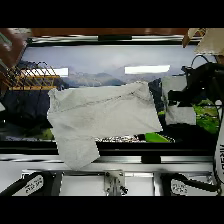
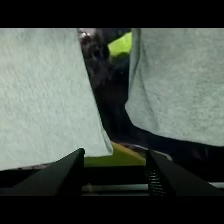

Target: Fold the shirts.

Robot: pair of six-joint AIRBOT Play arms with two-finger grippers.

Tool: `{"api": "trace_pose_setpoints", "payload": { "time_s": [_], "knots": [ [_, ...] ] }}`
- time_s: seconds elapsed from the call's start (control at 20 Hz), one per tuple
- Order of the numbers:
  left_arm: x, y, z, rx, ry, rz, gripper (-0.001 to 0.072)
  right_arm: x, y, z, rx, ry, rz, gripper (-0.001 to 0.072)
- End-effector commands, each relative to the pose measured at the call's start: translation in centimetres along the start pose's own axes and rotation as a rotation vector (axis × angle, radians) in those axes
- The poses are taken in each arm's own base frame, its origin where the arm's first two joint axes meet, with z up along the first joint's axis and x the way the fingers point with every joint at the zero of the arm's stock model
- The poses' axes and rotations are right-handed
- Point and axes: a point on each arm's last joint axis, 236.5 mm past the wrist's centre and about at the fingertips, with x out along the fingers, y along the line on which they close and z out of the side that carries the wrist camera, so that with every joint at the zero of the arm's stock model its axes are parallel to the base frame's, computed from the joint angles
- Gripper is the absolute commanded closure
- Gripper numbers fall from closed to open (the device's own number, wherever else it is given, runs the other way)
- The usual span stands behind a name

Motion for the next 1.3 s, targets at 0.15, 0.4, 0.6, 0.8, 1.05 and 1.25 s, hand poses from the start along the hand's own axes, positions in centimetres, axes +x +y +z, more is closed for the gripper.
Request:
{"api": "trace_pose_setpoints", "payload": {
  "time_s": [0.15, 0.4, 0.6, 0.8, 1.05, 1.25],
  "knots": [
    [4.4, 1.9, -3.9, -0.102, -0.022, -0.106, 0.0006, -0.6, 1.1, -1.5, 0.025, -0.01, 0.119, 0.0221],
    [5.7, 0.7, -1.5, -0.118, -0.099, -0.143, 0.0063, -0.6, 1.3, -1.1, 0.027, -0.026, 0.127, 0.0221],
    [7.1, -0.5, -1.6, -0.092, -0.064, -0.151, 0.0064, 0.0, 0.6, -1.6, -0.012, -0.001, 0.1, 0.0207],
    [7.9, -1.0, -2.2, -0.079, -0.028, -0.149, 0.0363, 3.5, 1.4, -5.3, -0.013, 0.123, 0.149, 0.0196],
    [6.8, -1.5, -1.2, -0.059, -0.048, -0.155, 0.0666, 6.5, 1.4, -7.8, -0.009, 0.185, 0.158, 0.005],
    [5.7, -2.1, -0.5, -0.039, -0.064, -0.162, 0.0666, 8.6, 1.4, -9.5, 0.014, 0.246, 0.161, 0.0052]
  ]
}}
